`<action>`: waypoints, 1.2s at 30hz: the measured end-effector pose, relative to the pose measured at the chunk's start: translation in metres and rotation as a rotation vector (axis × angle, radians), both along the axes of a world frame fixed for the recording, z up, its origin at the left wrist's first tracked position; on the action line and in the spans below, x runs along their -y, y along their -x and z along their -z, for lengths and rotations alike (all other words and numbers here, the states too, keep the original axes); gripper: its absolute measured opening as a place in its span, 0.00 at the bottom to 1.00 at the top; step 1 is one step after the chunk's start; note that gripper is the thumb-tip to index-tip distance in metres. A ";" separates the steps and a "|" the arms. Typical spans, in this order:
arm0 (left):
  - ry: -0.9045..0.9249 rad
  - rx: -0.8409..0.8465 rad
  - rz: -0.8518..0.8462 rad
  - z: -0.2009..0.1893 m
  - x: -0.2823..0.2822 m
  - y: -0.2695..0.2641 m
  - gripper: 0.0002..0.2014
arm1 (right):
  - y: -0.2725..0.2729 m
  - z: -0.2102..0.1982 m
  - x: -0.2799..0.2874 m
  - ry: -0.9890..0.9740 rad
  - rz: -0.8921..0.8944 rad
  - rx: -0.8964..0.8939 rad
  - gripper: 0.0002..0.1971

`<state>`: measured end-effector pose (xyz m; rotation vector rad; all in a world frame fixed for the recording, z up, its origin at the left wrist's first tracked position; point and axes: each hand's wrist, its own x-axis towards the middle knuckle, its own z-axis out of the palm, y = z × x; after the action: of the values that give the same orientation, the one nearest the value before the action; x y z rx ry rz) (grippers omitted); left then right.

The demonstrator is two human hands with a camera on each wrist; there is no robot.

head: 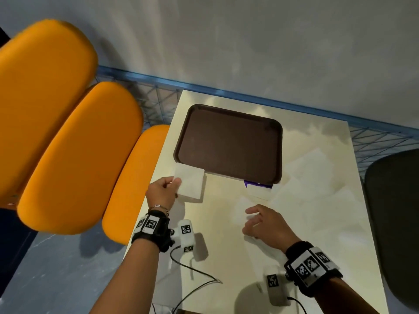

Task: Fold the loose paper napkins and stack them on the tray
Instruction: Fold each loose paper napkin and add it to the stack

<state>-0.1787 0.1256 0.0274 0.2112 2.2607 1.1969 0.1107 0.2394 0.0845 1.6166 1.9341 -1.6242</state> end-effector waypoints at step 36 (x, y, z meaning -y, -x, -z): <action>0.370 0.020 0.957 0.039 -0.033 -0.408 0.18 | -0.303 0.089 -0.001 -0.436 0.001 0.453 0.41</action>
<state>0.2288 0.1590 -0.0121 0.9811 1.8988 0.2720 0.4137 0.2405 -0.0045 1.9188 2.1079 -0.7591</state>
